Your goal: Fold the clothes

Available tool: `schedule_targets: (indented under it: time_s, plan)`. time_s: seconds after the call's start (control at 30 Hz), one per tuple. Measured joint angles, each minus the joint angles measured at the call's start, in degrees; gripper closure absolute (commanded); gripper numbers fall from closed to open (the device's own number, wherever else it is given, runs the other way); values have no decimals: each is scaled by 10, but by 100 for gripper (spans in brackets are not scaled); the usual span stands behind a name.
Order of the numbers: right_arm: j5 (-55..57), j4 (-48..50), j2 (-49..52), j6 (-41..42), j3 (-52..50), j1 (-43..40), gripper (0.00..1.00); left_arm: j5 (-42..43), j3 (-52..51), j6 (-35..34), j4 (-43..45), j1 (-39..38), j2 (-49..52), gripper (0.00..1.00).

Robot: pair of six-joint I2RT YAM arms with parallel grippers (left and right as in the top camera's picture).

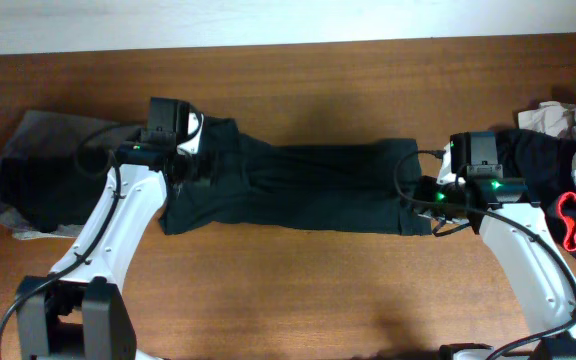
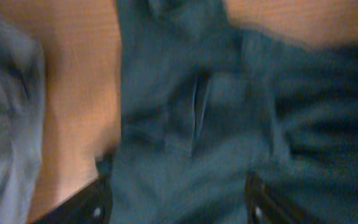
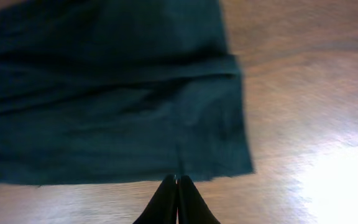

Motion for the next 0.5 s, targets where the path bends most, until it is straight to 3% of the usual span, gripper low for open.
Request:
schedule_targets:
  time_s: [0.17, 0.23, 0.37, 0.5]
  plan:
    - [-51, 14, 0, -6, 0, 0, 77, 14, 0, 21, 107, 0, 3, 32]
    - [-68, 14, 0, -7, 0, 0, 64, 17, 2, 25, 125, 0, 11, 31]
    - [-91, 12, 0, -14, 0, 0, 43, 31, 31, 36, 126, 6, 60, 31]
    - [-98, 7, 0, -17, 0, 0, 34, 50, 106, 47, 94, 23, 136, 30]
